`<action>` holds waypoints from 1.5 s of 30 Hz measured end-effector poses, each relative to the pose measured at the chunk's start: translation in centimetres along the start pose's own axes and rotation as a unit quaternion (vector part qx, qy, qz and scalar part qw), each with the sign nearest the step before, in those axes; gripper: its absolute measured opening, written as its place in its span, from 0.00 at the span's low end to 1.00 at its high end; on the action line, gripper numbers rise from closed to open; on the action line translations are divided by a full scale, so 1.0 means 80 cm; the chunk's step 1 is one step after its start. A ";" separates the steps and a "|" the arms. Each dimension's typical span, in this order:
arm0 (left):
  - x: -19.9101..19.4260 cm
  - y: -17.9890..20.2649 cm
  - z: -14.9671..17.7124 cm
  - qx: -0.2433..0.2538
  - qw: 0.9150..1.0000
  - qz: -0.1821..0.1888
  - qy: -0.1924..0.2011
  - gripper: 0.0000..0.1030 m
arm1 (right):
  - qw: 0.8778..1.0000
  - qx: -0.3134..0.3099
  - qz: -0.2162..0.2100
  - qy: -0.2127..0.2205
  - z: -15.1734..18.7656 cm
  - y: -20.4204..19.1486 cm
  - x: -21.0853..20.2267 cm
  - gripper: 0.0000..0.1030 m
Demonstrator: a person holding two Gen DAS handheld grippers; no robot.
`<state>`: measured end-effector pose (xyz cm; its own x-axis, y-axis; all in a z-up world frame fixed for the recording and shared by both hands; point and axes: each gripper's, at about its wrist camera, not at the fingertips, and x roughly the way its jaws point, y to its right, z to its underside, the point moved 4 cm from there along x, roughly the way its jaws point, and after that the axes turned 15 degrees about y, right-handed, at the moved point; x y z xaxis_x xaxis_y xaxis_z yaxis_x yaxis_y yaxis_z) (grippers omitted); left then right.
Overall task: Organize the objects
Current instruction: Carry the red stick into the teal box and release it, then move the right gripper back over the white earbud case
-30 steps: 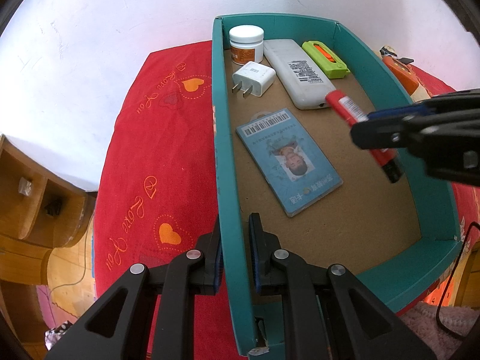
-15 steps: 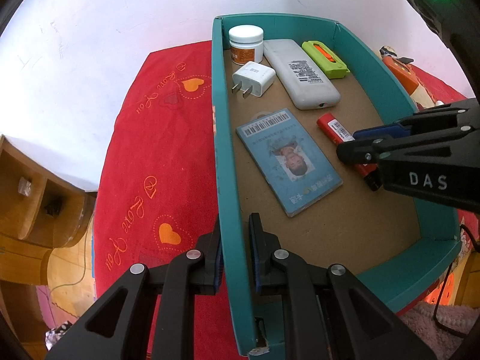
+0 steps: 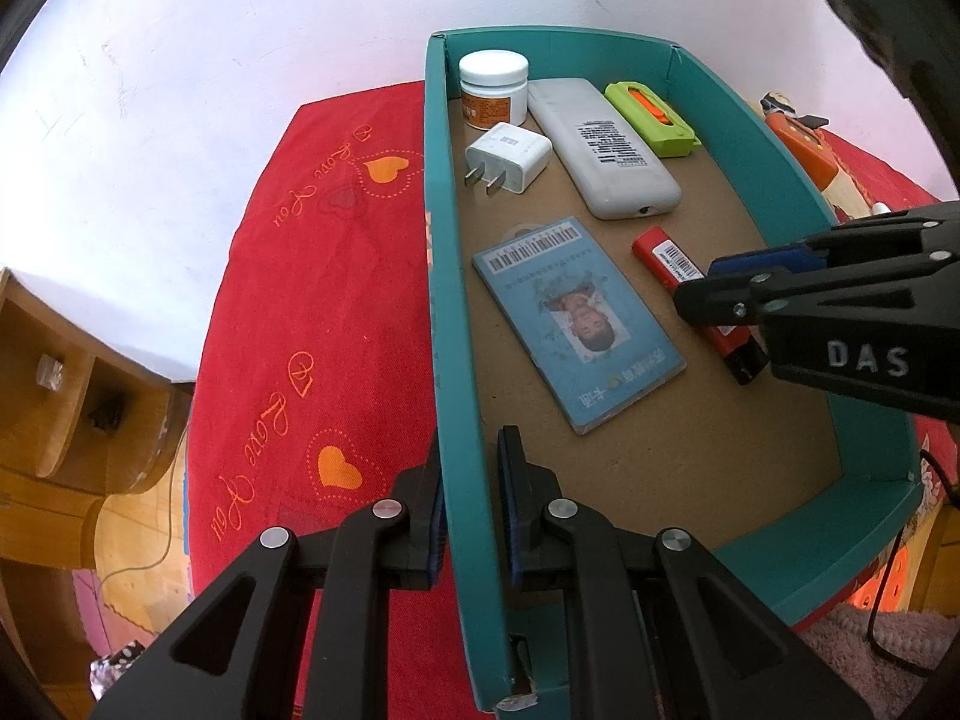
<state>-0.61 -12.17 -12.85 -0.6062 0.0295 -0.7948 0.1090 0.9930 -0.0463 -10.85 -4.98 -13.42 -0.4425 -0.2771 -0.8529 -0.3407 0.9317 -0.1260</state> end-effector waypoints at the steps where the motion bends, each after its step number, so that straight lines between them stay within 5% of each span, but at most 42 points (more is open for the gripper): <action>1: 0.000 0.000 0.000 0.000 1.000 0.000 0.000 0.14 | 1.000 0.002 -0.002 0.004 -0.001 0.002 -0.003 0.23; 7: 0.000 0.000 0.000 0.001 1.000 0.001 0.000 0.14 | 0.999 0.009 -0.012 0.035 -0.010 0.007 -0.033 0.42; 16: -0.001 0.000 0.000 0.002 1.000 0.001 -0.001 0.14 | 0.996 0.063 -0.011 0.065 -0.001 0.061 -0.089 0.43; 30: -0.003 0.002 0.001 0.002 1.000 0.000 0.000 0.14 | 0.979 0.160 0.106 0.072 0.044 0.204 -0.133 0.44; 34: -0.001 0.002 0.002 0.003 1.000 -0.002 0.000 0.14 | 0.970 0.187 0.139 0.069 0.057 0.247 -0.133 0.58; 45: 0.000 0.004 0.003 0.006 1.000 -0.005 0.002 0.14 | 0.952 0.233 0.191 0.055 0.071 0.329 -0.111 0.70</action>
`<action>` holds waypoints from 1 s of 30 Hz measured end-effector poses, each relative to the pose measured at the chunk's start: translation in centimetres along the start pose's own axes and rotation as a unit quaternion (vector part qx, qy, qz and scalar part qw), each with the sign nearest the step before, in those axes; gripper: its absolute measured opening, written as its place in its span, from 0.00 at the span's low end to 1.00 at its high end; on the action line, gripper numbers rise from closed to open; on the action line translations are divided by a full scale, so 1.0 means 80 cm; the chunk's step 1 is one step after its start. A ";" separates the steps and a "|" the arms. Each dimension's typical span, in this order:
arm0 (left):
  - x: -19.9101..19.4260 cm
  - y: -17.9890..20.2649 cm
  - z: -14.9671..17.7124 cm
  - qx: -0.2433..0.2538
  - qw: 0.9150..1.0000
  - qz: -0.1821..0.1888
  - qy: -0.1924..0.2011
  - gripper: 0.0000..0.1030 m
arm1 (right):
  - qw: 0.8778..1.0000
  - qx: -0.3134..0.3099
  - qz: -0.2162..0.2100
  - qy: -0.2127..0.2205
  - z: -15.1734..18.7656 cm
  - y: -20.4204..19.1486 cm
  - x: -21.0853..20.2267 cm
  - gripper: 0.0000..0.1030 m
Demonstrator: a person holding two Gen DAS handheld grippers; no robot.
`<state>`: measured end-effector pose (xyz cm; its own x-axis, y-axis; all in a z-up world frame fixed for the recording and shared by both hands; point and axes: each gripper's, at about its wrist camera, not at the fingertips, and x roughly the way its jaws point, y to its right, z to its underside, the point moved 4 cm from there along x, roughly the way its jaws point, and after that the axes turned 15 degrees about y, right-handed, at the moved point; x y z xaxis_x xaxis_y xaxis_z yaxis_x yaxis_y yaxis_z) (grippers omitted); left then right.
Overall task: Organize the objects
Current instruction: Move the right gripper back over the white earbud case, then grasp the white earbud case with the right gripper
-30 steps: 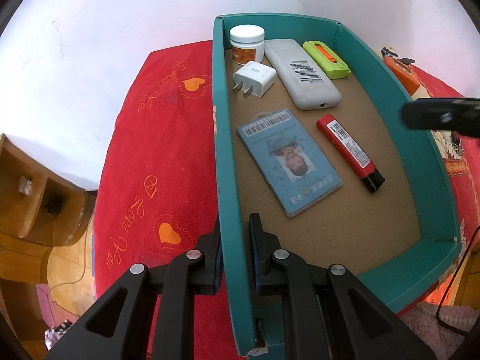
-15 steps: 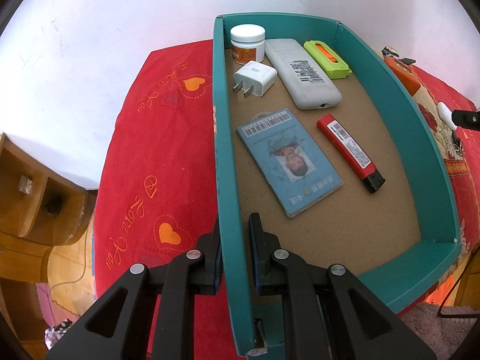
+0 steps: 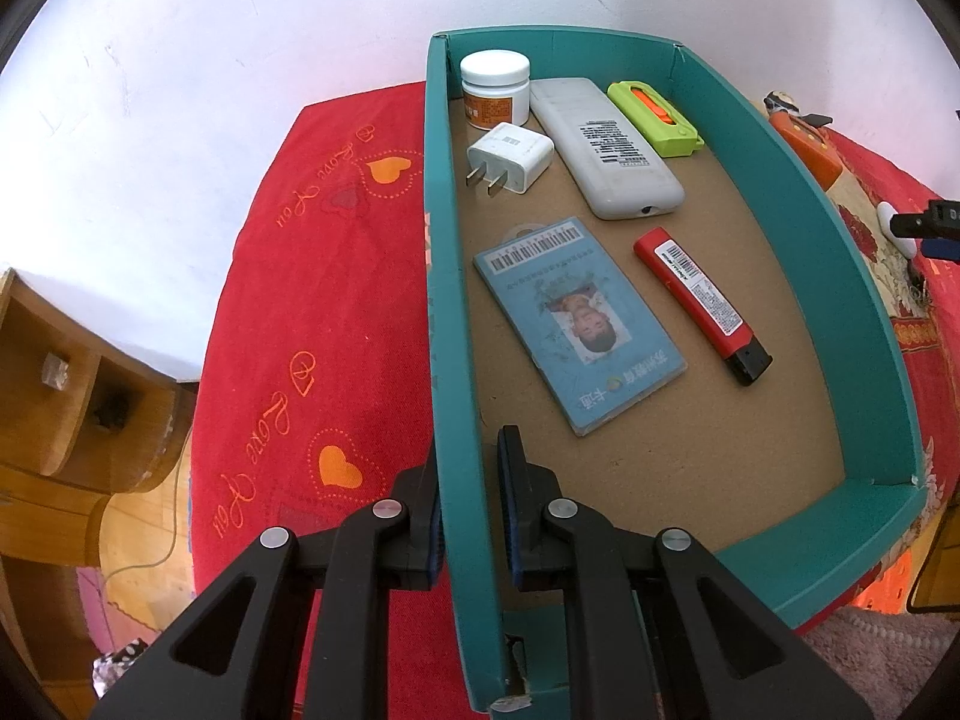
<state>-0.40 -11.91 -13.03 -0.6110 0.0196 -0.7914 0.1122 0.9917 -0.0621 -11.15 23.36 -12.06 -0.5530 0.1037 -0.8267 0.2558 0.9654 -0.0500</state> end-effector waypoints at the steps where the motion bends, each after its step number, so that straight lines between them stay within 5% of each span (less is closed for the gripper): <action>1: 0.000 0.000 0.000 0.000 1.000 0.000 0.000 0.14 | 1.000 0.004 0.001 0.000 -0.001 0.002 0.003 0.70; 30: 0.000 0.001 0.000 0.002 1.000 0.001 0.000 0.14 | 1.000 -0.016 0.020 -0.004 -0.002 0.000 0.029 0.65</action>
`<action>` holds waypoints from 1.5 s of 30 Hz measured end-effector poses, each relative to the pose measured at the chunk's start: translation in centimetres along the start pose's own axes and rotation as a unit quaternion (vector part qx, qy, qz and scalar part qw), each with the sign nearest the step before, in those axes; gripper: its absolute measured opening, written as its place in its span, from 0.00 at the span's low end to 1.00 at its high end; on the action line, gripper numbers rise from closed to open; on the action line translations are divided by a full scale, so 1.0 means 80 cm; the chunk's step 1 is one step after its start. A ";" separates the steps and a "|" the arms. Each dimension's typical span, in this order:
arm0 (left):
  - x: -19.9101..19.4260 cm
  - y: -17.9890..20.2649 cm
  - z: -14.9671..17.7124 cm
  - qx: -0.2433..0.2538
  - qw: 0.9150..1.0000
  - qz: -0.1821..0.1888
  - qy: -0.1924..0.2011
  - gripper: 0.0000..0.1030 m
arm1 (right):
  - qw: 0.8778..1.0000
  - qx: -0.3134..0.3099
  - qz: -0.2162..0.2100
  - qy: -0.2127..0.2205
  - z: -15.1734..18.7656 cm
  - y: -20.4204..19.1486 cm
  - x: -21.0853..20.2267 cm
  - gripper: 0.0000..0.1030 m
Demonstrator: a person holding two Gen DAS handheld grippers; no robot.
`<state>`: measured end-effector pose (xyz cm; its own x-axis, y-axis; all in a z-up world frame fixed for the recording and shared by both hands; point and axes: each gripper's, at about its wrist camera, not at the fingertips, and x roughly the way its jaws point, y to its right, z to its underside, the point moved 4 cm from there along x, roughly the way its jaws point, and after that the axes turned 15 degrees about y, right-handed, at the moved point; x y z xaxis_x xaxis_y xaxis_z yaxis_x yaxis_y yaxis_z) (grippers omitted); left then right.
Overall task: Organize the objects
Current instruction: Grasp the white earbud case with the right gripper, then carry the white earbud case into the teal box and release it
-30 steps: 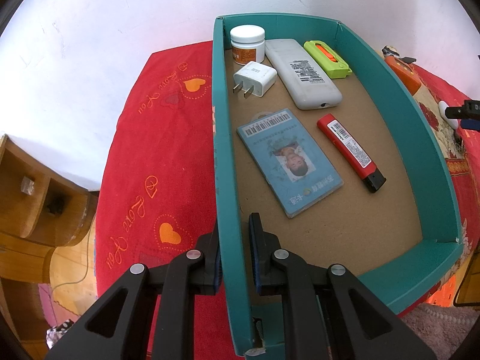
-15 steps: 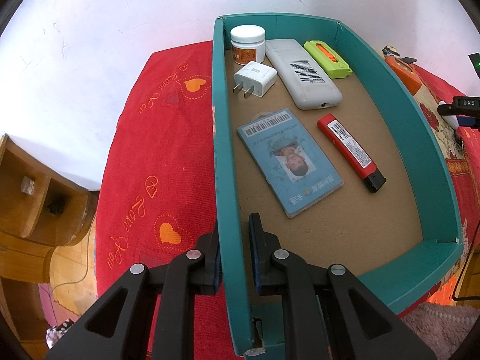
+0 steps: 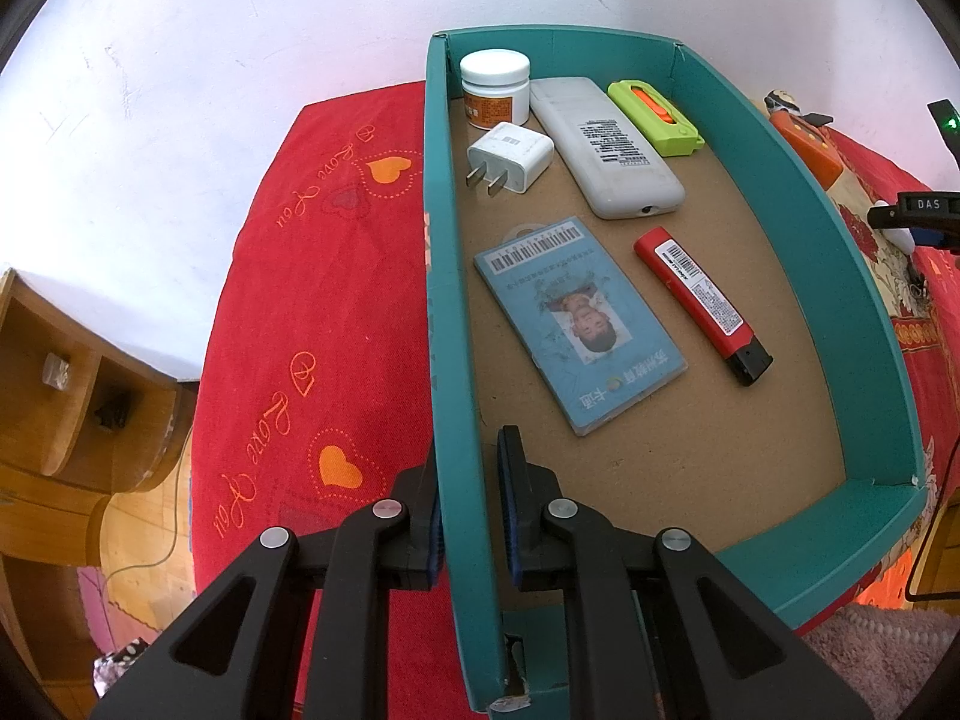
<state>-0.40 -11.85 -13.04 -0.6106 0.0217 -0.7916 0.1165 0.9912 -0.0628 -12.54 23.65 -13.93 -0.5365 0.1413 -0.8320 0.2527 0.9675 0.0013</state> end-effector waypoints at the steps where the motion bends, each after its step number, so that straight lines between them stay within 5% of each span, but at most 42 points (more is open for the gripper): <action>1: 0.000 0.000 0.000 0.000 1.000 0.000 0.000 0.14 | 1.000 0.002 -0.001 0.001 0.000 0.000 -0.001 0.60; 18: -0.001 0.001 0.001 0.002 1.000 0.000 0.001 0.14 | 1.000 0.005 -0.025 0.002 0.018 -0.011 -0.026 0.57; 28: -0.001 0.001 0.001 0.003 1.000 0.000 0.001 0.14 | 0.996 -0.040 -0.074 0.024 0.029 -0.061 -0.080 0.57; 35: 0.000 0.001 0.001 0.003 1.000 0.000 0.001 0.14 | 0.987 -0.097 -0.122 0.041 -0.002 -0.090 -0.101 0.57; 45: 0.000 0.001 0.001 0.004 1.000 0.001 0.001 0.14 | 0.965 -0.172 -0.192 0.049 0.004 -0.196 -0.125 0.57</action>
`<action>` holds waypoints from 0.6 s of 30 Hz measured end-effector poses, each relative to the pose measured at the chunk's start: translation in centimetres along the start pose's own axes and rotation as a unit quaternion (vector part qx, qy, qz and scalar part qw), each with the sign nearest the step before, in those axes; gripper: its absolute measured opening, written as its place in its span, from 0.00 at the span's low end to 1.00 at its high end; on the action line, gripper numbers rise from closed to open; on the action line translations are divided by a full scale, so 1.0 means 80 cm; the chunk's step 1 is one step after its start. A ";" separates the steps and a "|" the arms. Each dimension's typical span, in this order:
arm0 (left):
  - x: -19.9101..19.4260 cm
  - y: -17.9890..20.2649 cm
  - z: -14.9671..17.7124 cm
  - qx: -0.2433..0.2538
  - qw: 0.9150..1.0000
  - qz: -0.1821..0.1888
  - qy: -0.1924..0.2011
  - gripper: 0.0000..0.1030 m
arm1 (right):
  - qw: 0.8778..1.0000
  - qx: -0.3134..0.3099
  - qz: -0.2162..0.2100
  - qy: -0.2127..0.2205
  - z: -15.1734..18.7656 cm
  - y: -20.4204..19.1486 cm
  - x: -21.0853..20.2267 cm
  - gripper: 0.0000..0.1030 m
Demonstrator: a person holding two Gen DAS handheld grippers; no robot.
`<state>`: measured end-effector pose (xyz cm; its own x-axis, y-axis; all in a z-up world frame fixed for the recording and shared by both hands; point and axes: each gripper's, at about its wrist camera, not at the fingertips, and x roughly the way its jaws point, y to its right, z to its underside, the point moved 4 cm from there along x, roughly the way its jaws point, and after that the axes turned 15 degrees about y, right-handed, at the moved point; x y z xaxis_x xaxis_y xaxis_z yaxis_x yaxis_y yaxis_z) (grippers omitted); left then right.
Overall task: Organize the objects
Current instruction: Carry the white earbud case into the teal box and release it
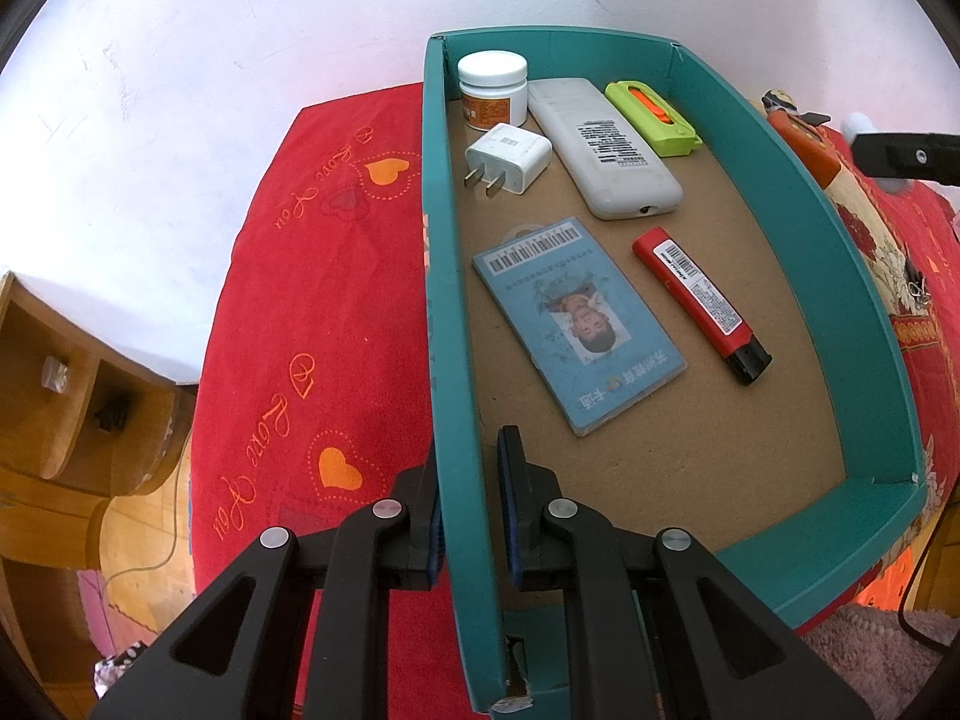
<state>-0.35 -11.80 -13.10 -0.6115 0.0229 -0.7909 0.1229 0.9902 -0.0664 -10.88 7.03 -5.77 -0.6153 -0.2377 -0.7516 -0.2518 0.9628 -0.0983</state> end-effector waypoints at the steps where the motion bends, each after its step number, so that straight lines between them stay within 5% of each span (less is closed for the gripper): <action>1: 0.000 0.000 0.000 0.000 1.000 0.000 0.000 0.14 | 1.000 -0.006 -0.006 -0.001 -0.002 -0.008 0.002 0.57; 18: 0.000 0.001 -0.001 0.000 1.000 0.001 0.000 0.14 | 0.978 -0.181 -0.088 -0.055 -0.008 -0.104 0.071 0.57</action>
<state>-0.42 -11.74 -13.09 -0.6115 0.0243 -0.7909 0.1241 0.9901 -0.0655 -12.75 -2.39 -8.83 -0.4602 -0.3604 -0.8114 -0.6066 0.7949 -0.0090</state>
